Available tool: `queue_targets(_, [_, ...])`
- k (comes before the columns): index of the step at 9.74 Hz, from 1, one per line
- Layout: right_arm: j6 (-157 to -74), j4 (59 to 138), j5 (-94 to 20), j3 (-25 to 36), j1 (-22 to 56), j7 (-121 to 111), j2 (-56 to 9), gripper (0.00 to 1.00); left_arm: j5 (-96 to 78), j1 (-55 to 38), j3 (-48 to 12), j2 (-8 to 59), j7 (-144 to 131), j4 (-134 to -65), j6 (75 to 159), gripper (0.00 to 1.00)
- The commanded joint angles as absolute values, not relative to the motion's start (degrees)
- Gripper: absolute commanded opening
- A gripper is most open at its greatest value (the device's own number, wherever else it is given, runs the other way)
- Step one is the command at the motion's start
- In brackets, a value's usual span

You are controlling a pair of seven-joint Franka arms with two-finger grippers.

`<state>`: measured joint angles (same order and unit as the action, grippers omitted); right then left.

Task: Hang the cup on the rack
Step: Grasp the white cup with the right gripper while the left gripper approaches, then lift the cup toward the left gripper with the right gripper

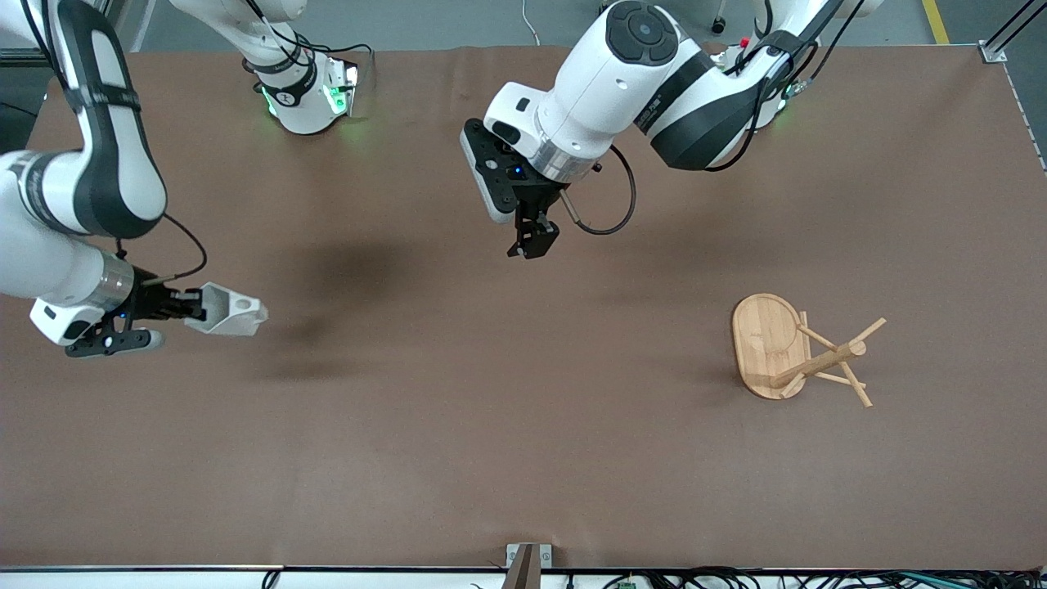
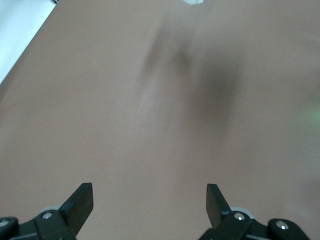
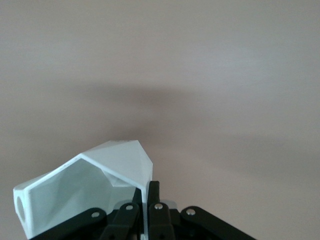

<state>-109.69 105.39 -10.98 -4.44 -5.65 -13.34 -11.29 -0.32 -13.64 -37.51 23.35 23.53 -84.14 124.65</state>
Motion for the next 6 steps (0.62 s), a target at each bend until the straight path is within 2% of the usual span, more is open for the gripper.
queue_targets(1, [-103.1,102.9,-24.7,-5.6,-3.0,-14.1,-10.9,0.00,-0.5,-13.1,-38.4,23.8,26.8,-85.1,125.2,0.99])
queue_targets(3, [-100.3,103.2,-37.5,-5.6,1.6,-16.4,-10.5,0.00,-2.4,-13.2,-38.5,24.3,29.1,-85.1,125.9,0.99])
queue_targets(6, [-96.5,103.3,-51.0,-5.6,3.9,-17.1,-9.2,0.00,-6.4,-13.0,-38.5,24.3,29.6,-85.1,126.4,1.00])
